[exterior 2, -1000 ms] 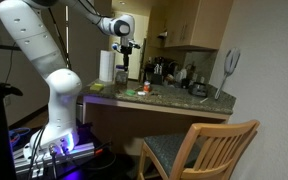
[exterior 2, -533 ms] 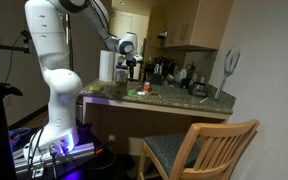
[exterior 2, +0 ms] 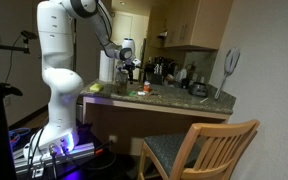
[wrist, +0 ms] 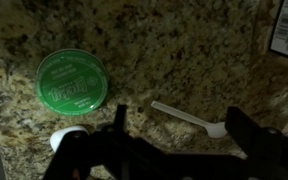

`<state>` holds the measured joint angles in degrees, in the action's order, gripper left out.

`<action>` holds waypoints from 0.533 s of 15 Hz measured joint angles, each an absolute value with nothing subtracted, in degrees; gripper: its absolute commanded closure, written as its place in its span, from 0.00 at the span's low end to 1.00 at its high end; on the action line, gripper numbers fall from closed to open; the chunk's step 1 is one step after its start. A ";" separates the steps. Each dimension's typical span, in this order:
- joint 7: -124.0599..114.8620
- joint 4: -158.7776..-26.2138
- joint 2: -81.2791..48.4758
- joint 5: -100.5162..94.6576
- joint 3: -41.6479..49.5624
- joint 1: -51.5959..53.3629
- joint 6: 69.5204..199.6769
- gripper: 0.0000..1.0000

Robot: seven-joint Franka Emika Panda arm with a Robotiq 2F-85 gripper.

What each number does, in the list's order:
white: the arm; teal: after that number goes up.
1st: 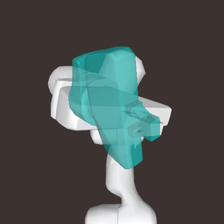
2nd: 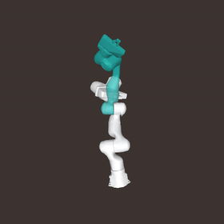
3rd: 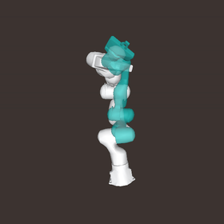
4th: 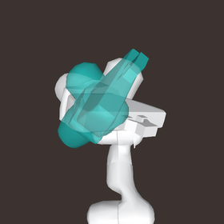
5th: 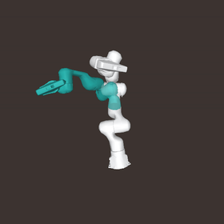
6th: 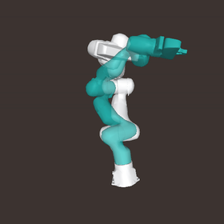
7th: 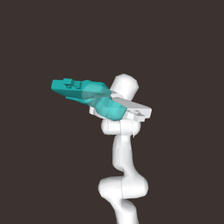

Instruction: Put the white spoon on top of the clear container with the blue lid

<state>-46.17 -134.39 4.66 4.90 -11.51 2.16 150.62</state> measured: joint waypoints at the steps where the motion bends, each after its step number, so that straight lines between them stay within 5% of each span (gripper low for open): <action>1: -45.30 -134.56 4.67 3.37 -11.29 2.19 150.73 0.00; 8: -42.11 -135.21 0.06 -10.84 -10.11 2.20 164.49 0.00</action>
